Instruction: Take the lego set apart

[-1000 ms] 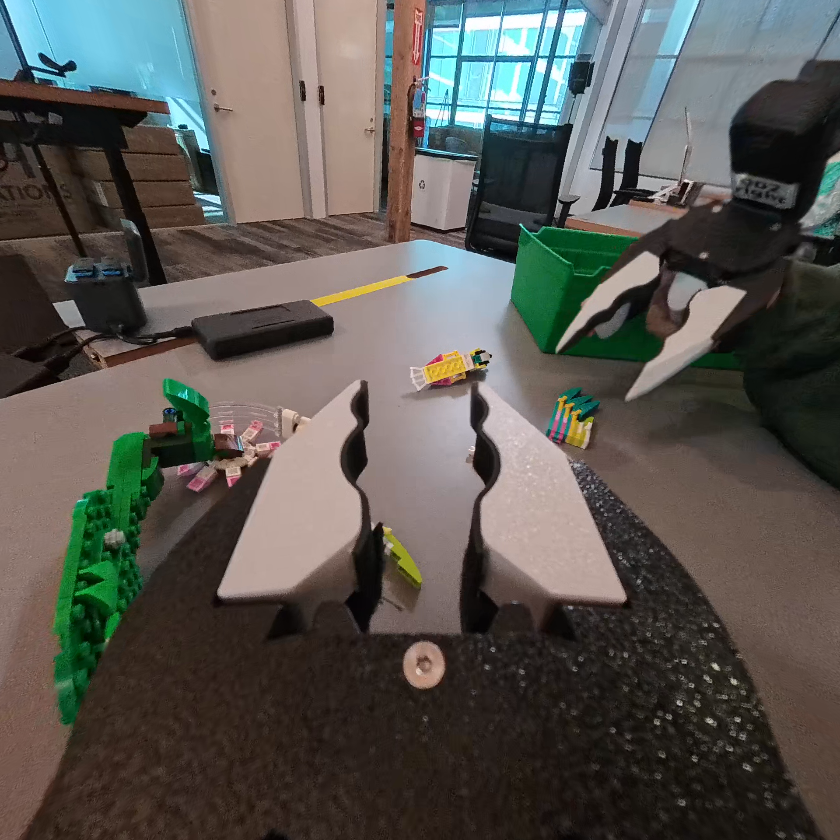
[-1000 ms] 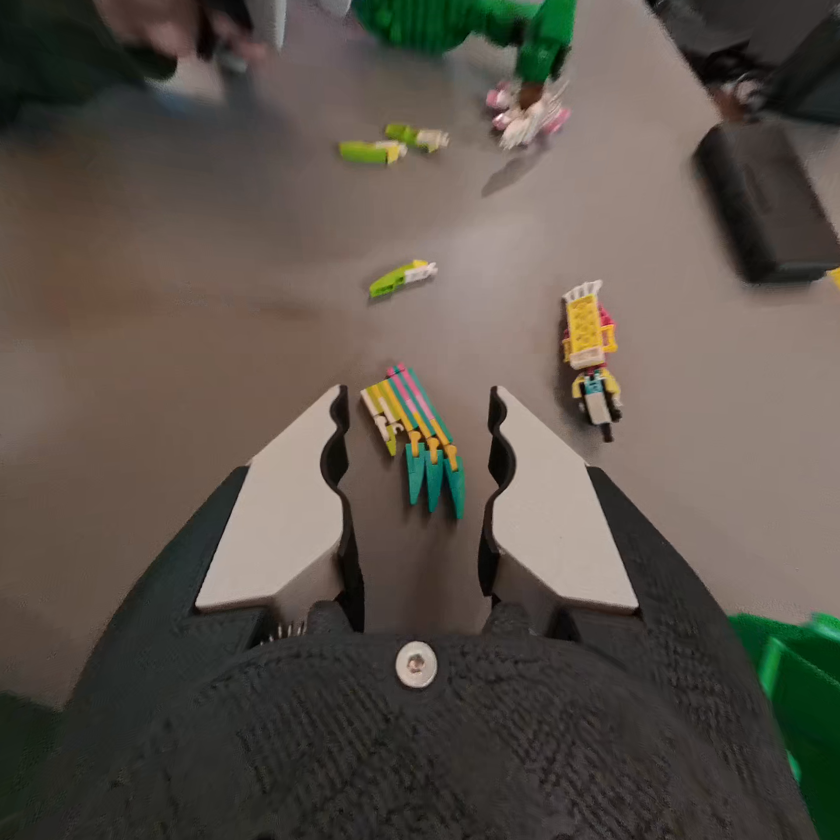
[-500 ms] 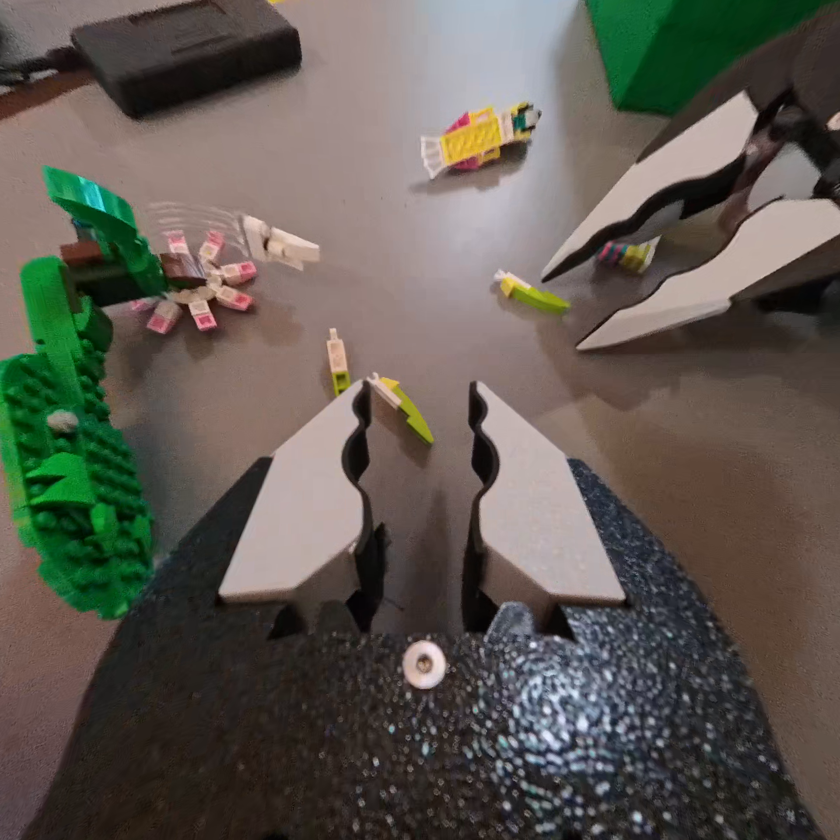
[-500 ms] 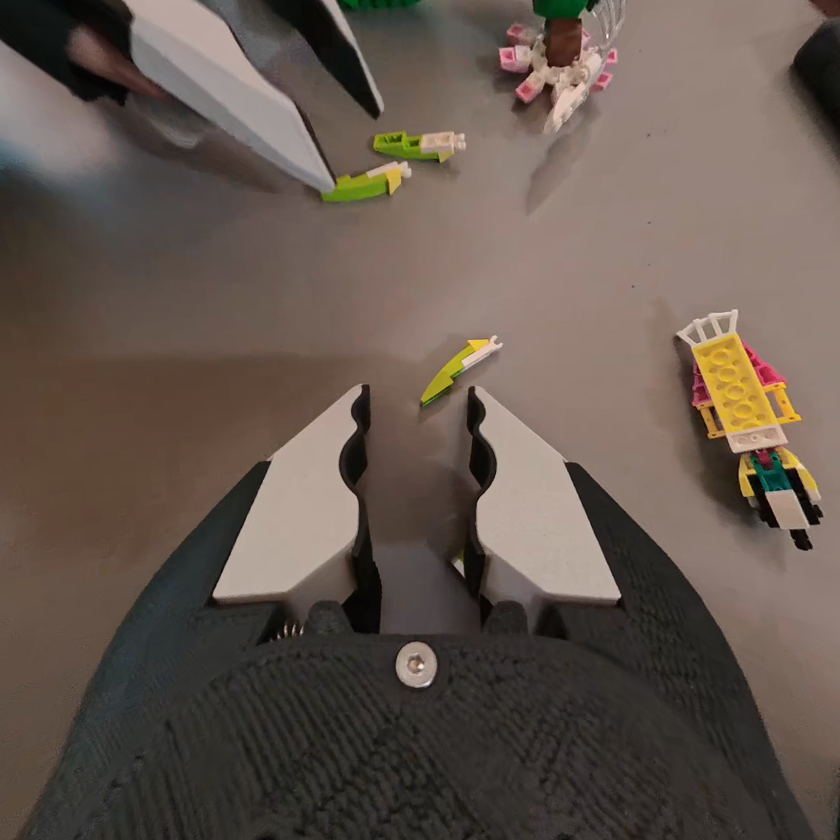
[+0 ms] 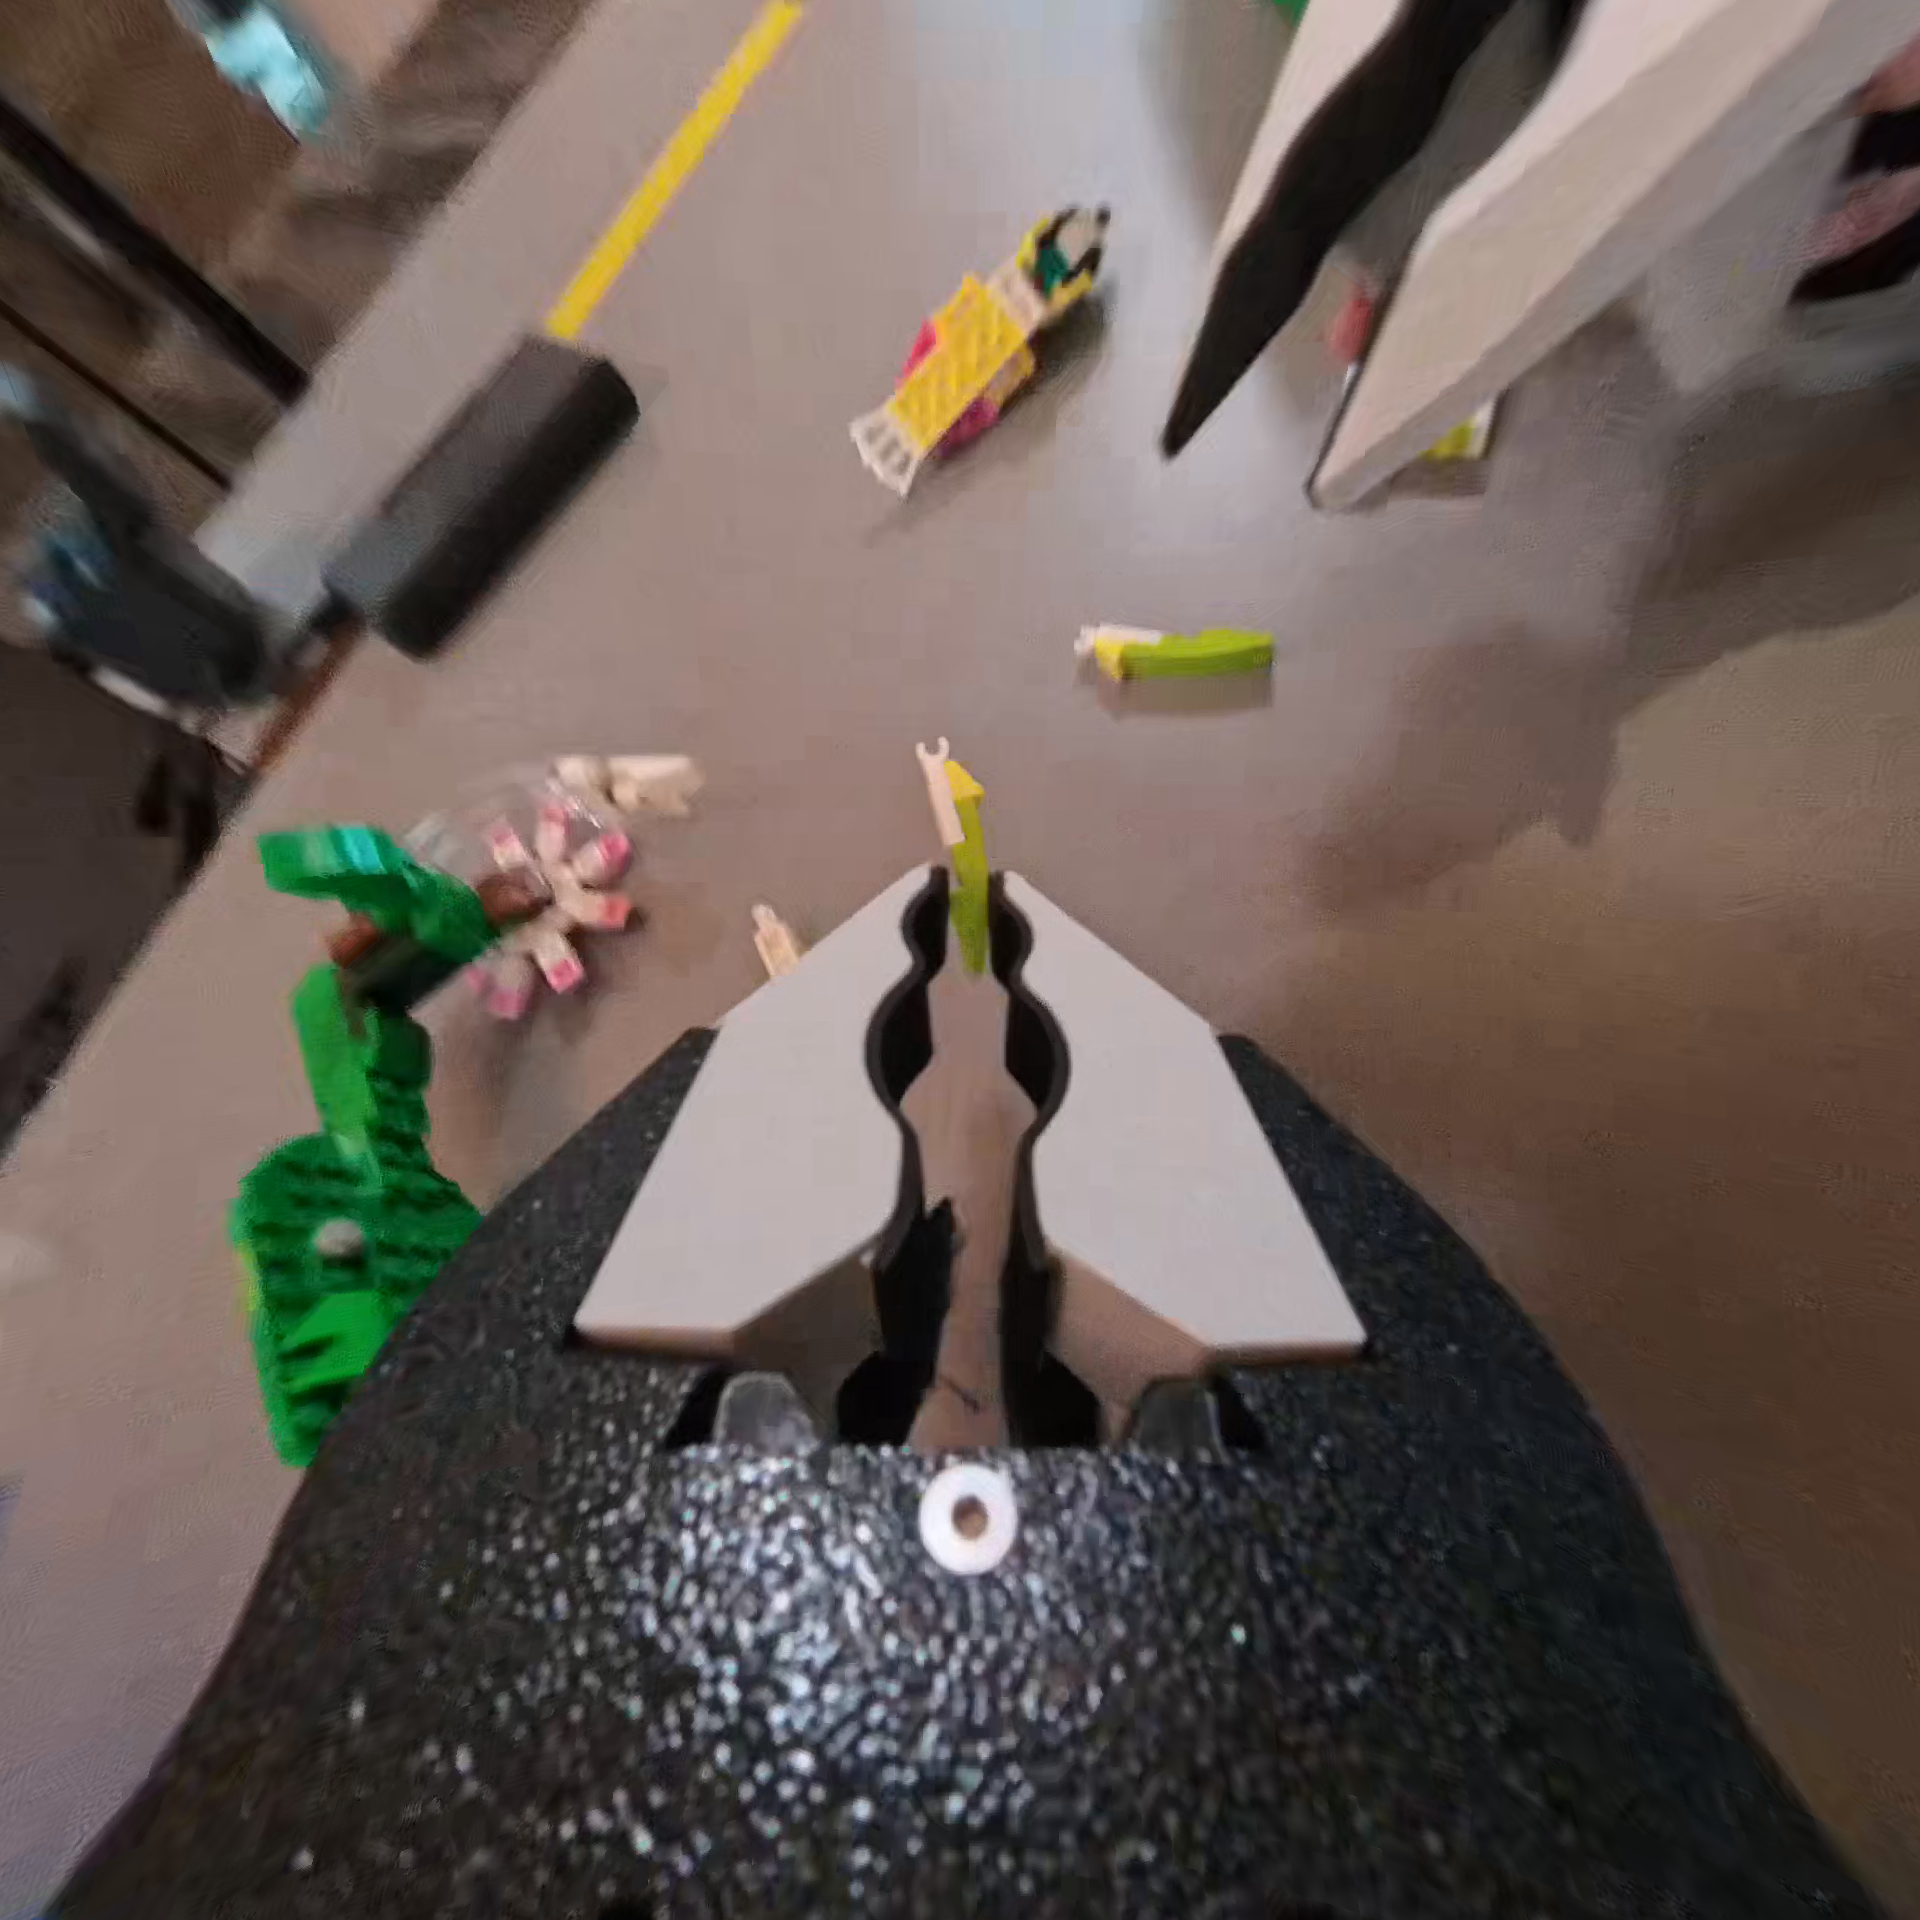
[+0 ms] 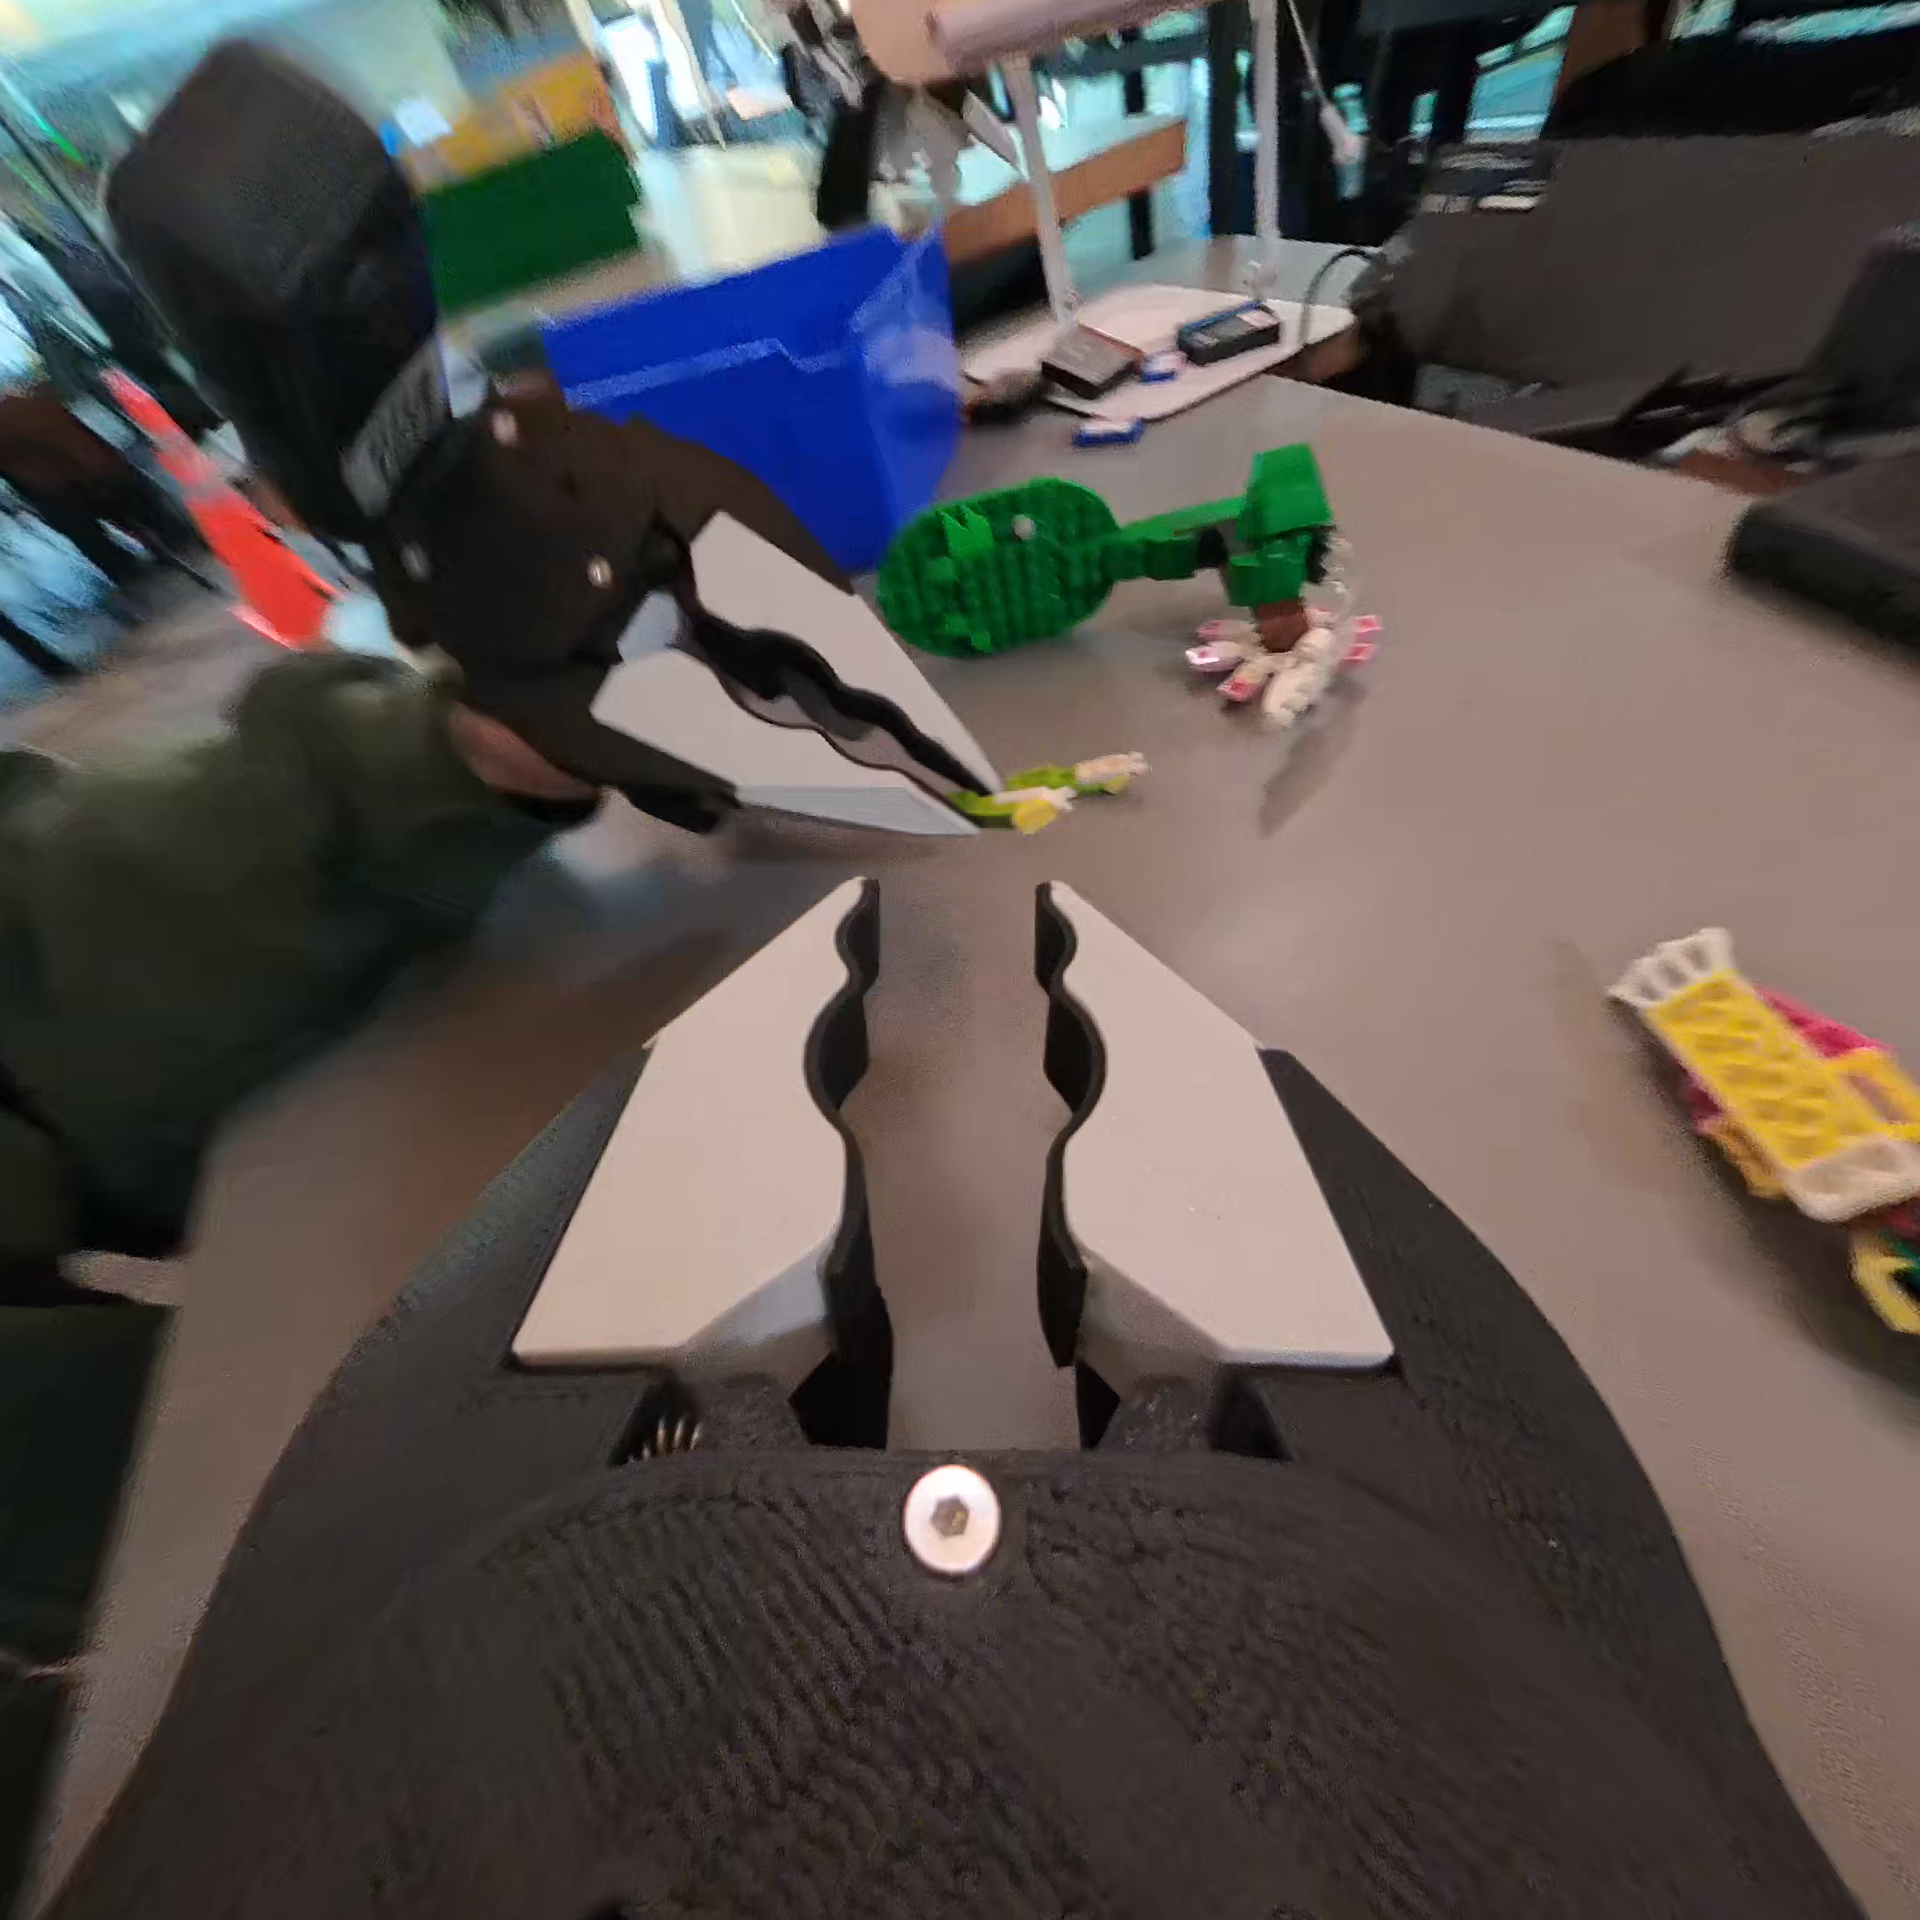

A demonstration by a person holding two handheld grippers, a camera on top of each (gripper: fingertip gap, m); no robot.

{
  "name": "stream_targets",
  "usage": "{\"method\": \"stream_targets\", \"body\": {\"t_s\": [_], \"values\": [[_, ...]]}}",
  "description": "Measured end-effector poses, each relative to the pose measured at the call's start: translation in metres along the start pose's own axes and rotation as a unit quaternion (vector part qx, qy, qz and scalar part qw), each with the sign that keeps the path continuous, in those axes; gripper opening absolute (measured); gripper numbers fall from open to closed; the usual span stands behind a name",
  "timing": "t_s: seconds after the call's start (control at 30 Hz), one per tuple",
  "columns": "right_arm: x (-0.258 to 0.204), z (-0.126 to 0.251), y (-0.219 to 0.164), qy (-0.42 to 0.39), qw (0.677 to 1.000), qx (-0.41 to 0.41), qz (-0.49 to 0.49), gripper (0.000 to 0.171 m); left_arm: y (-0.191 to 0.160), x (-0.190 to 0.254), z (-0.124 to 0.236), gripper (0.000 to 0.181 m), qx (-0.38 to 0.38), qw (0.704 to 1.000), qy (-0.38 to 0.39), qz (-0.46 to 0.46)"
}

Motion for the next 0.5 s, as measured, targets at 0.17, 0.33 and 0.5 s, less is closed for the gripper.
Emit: {"method": "stream_targets", "body": {"t_s": [0.17, 0.33, 0.5], "values": [[-0.009, 0.007, 0.017, 0.1, 0.982, 0.106, -0.116, 0.02, 0.042, 0.026, 0.02, 0.006, 0.158, 0.976, 0.022, -0.15], [-0.008, 0.003, 0.005, 0.103, 0.985, 0.067, -0.124, 0.021, 0.053, 0.041, 0.027, 0.006, 0.203, 0.967, 0.001, -0.156], [-0.016, 0.001, 0.002, 0.128, 0.982, 0.053, -0.125, 0.005, 0.053, 0.044, 0.027, 0.006, 0.207, 0.962, 0.005, -0.175]]}}
Point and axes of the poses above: each gripper's, where its closed fingertips meet, z back along the fingers, y out of its top, x = y × z across the jaws, the point moved 1 cm from there along z, back along the fingers, and after that the axes turned 15 degrees about y, right-handed, at the moved point
